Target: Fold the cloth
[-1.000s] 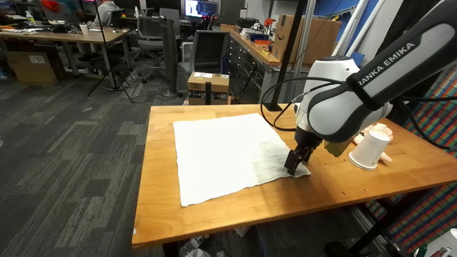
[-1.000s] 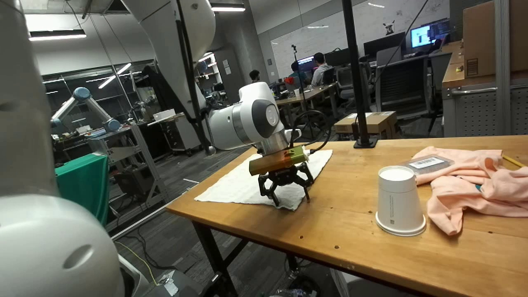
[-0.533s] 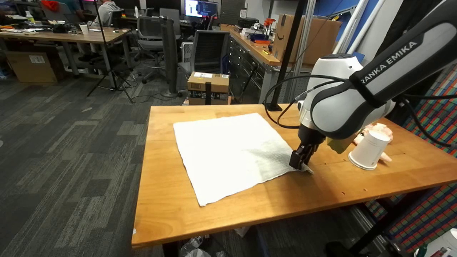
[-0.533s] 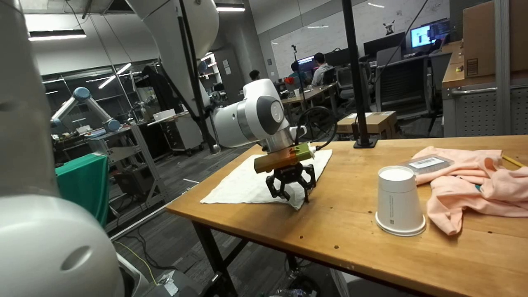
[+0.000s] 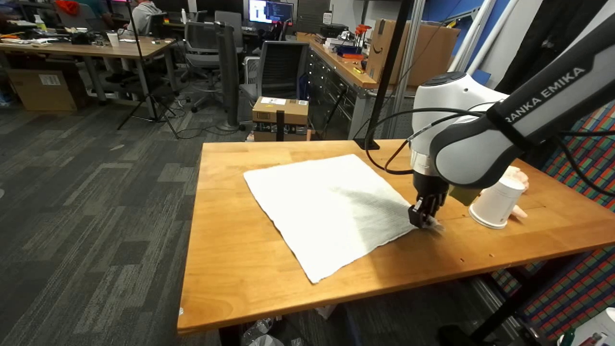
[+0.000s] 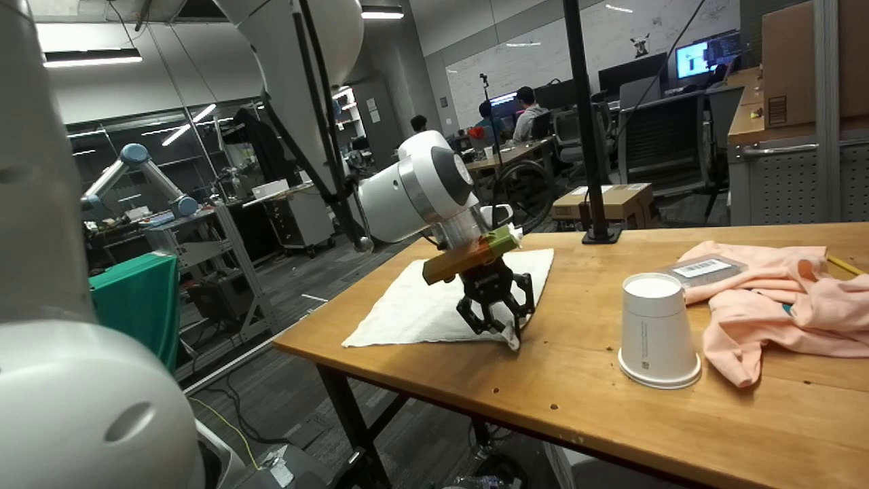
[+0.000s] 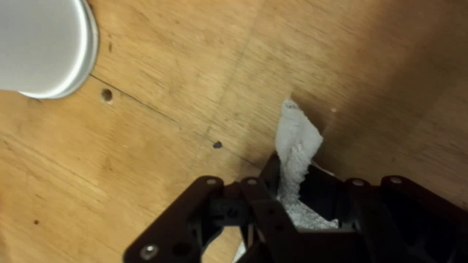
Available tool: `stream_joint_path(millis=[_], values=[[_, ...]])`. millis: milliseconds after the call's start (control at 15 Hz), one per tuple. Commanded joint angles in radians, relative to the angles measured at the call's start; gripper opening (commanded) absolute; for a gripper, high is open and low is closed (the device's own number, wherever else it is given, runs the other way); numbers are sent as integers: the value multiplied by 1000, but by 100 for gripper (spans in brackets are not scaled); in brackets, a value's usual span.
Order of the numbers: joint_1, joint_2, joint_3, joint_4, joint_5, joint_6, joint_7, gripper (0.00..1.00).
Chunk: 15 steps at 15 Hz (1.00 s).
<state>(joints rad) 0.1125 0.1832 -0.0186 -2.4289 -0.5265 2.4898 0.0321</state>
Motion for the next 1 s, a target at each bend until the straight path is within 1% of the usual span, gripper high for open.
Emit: stream_joint_path(millis=[0,200,333,533,733,933], values=[[16,-55,-14,21,-129,-144,126,8],[18,-76,12,50,-190,-267,194,8],[27,-80,40,71,-206,-347,225,8],[50,-72,93,103,-179,-441,231,9],[78,-50,143,137,-158,-494,213,8],[103,-23,183,168,-145,-500,193,8]])
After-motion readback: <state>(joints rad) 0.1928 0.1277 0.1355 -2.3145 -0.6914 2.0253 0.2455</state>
